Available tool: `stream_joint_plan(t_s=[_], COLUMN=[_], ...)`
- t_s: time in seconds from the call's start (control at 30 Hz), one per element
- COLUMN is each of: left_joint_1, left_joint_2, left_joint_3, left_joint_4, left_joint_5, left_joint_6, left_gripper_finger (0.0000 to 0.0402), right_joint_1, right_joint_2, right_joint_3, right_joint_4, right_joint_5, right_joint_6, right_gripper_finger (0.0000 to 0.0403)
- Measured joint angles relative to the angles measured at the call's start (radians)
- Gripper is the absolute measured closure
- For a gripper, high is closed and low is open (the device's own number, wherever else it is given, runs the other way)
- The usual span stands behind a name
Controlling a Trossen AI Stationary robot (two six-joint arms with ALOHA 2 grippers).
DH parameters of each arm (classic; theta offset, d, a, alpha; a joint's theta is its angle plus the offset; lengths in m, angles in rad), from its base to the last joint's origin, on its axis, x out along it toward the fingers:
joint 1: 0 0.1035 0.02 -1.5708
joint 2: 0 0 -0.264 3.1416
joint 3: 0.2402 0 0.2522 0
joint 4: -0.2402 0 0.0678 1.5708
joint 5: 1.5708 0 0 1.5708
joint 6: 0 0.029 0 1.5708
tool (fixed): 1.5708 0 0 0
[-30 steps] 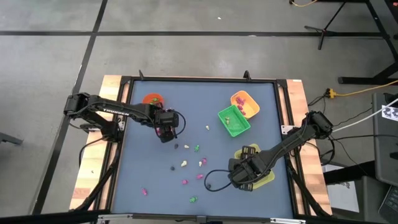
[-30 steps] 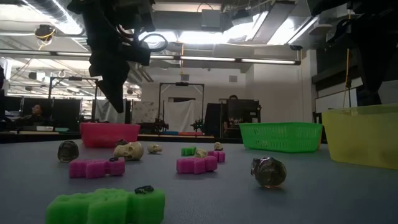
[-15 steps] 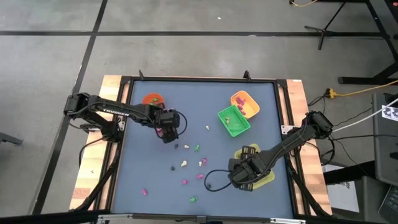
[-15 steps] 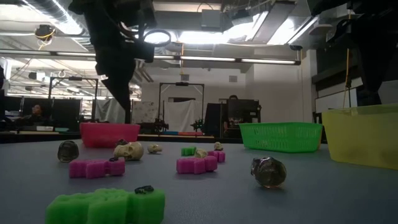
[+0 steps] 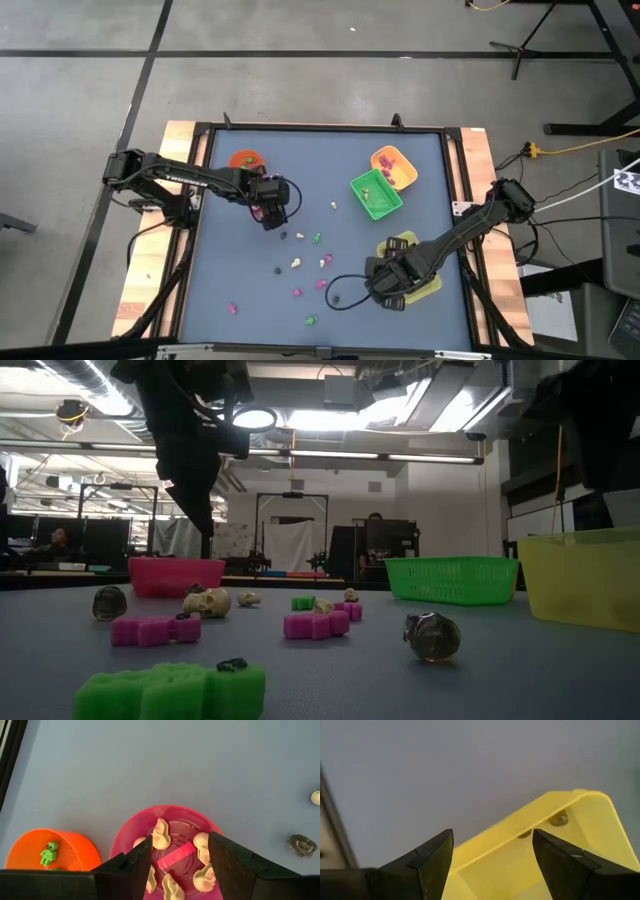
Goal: Sort Halloween decoration
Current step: Put the black skull toy into the light yellow bin
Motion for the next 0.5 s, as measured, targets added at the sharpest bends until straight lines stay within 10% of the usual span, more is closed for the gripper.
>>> stream_joint_plan(t_s=[0.5], left_joint_1=[0.0], left_joint_2=[0.0], left_joint_3=[0.0], left_joint_4=[-0.001], left_joint_5=[0.0], left_joint_6=[0.0], left_gripper_finger=[0.0227], right_joint_1=[0.001], right_joint_2=[0.018], right_joint_3=[0.053], right_joint_4=[0.436], right_joint_5=[0.125], right_joint_6=[-0.273], right_gripper_finger=[0.0132])
